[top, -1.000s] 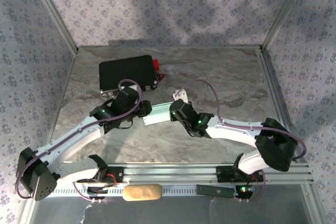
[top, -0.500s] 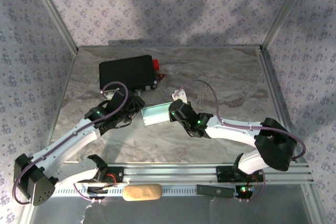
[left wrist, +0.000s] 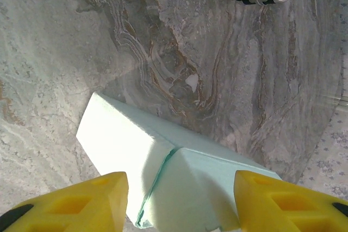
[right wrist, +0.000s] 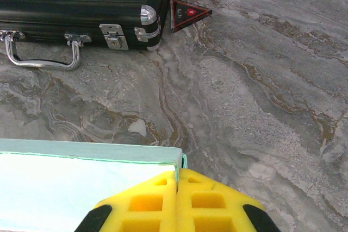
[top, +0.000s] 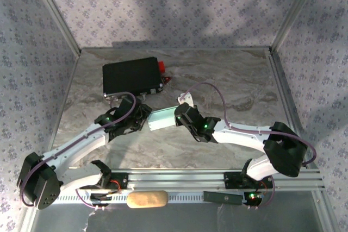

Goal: Fold the paper box

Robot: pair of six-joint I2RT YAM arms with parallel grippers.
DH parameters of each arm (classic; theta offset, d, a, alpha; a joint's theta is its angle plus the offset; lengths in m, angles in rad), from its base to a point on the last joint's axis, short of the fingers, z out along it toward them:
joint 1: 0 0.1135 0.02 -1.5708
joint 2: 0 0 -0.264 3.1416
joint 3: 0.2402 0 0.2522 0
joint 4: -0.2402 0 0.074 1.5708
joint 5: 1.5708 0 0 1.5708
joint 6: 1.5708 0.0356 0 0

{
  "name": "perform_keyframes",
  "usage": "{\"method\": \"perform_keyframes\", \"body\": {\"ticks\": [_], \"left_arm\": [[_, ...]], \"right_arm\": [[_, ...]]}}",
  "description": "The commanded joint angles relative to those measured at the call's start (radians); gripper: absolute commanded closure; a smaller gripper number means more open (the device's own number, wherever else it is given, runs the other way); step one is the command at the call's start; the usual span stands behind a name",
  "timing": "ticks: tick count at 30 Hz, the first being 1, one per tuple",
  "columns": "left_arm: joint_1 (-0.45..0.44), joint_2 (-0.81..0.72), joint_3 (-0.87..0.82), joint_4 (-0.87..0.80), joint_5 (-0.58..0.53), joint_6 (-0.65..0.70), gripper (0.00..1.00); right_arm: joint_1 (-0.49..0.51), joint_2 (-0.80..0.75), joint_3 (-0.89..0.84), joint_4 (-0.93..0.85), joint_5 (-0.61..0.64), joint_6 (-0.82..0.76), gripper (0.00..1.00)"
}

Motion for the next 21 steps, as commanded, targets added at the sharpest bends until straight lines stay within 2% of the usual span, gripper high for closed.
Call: {"method": "perform_keyframes", "body": {"ticks": [1,10,21], "left_arm": [[0.000,0.001,-0.024,0.040,0.017,-0.039,0.47],[-0.006,-0.064,-0.076,0.049,-0.037,-0.050,0.51],[-0.040,-0.036,-0.100,0.079,-0.052,-0.042,0.57]], "right_arm": [[0.007,0.021,0.008,-0.049,-0.007,-0.014,1.00],[0.015,0.025,0.004,-0.049,0.007,-0.018,1.00],[0.018,0.037,0.016,-0.056,0.002,-0.020,1.00]]}}
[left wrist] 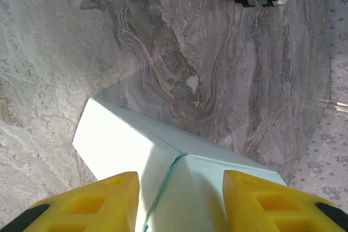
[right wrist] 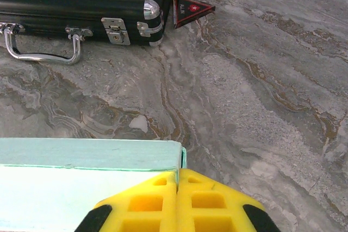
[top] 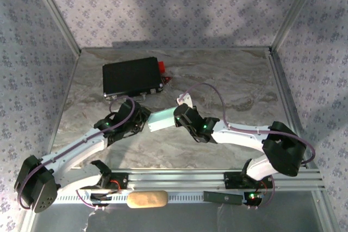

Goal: Fold the paper box

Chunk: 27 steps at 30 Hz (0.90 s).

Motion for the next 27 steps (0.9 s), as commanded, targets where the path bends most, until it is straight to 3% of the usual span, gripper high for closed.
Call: {"method": "perform_keyframes", "body": {"ticks": [1,27], "left_arm": [[-0.016,0.011,-0.022,0.006,-0.021,-0.012,0.57],[-0.123,0.070,-0.066,0.008,-0.173,0.069,0.64]], "right_arm": [[0.007,0.024,0.016,-0.058,-0.001,-0.014,1.00],[-0.019,0.022,0.058,-0.116,-0.076,0.019,1.00]]}}
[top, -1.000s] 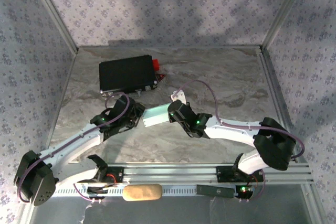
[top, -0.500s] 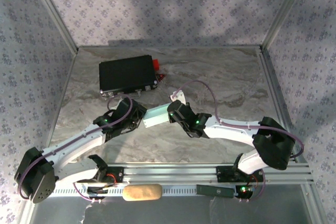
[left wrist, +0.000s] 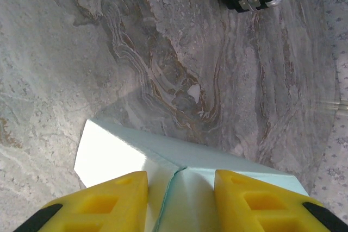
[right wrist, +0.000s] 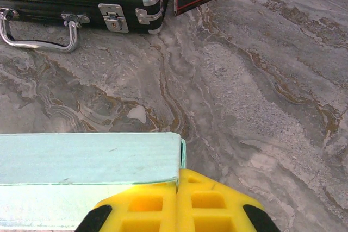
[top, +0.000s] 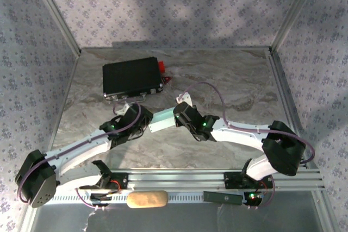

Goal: Fold the paper box

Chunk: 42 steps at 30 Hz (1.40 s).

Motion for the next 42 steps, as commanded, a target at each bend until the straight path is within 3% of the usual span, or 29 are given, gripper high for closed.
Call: {"method": "perform_keyframes", "body": {"ticks": [1,8,28,32,36,42], "left_arm": [[-0.029,0.033,-0.038,-0.056,-0.023,0.041,0.64],[-0.050,0.038,-0.031,-0.095,-0.081,0.064,0.63],[-0.078,0.051,-0.001,-0.138,-0.137,0.055,0.63],[-0.080,0.048,-0.001,-0.147,-0.142,0.051,0.63],[-0.082,0.042,-0.001,-0.151,-0.145,0.051,0.63],[-0.082,0.042,0.001,-0.153,-0.148,0.050,0.63]], "right_arm": [[-0.003,0.014,0.025,-0.045,-0.037,0.019,1.00],[-0.014,0.003,0.047,-0.080,-0.061,0.040,0.99],[-0.066,-0.114,0.040,-0.120,-0.235,0.237,0.57],[-0.072,-0.165,0.021,-0.136,-0.232,0.351,0.51],[-0.100,-0.235,-0.003,-0.196,-0.230,0.589,0.38],[-0.166,-0.260,-0.057,-0.088,-0.412,0.817,0.27]]}}
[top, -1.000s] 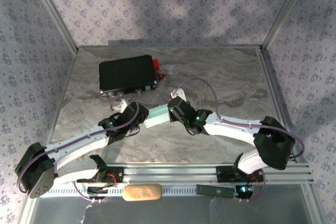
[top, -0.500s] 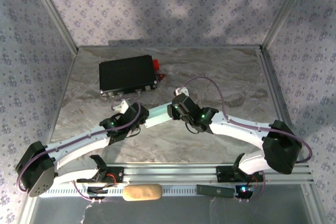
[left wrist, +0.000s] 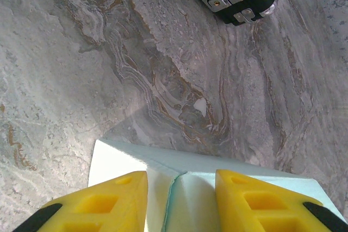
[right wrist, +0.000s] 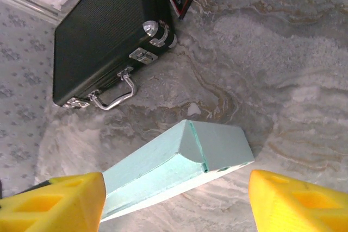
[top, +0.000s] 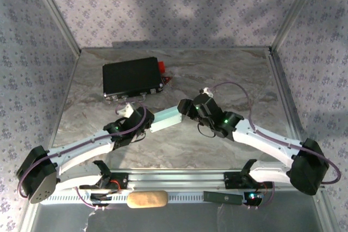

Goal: Fold the paper box

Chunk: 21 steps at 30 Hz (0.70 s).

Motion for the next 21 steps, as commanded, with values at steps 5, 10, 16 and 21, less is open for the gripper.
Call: {"method": "perform_keyframes", "body": {"ticks": [5,10,16,21], "left_arm": [[-0.014,0.016,-0.002,-0.138,0.000,0.005,0.64],[-0.016,0.014,-0.002,-0.142,-0.002,0.005,0.64],[-0.017,0.007,-0.003,-0.144,-0.004,0.008,0.64],[-0.017,0.013,-0.003,-0.137,-0.002,0.011,0.64]], "right_arm": [[-0.066,0.107,-0.048,0.179,-0.288,0.319,0.27],[-0.070,0.166,-0.078,0.260,-0.328,0.393,0.30],[-0.096,0.158,-0.135,0.300,-0.302,0.416,0.35],[-0.134,0.211,-0.144,0.387,-0.368,0.414,0.47]]}}
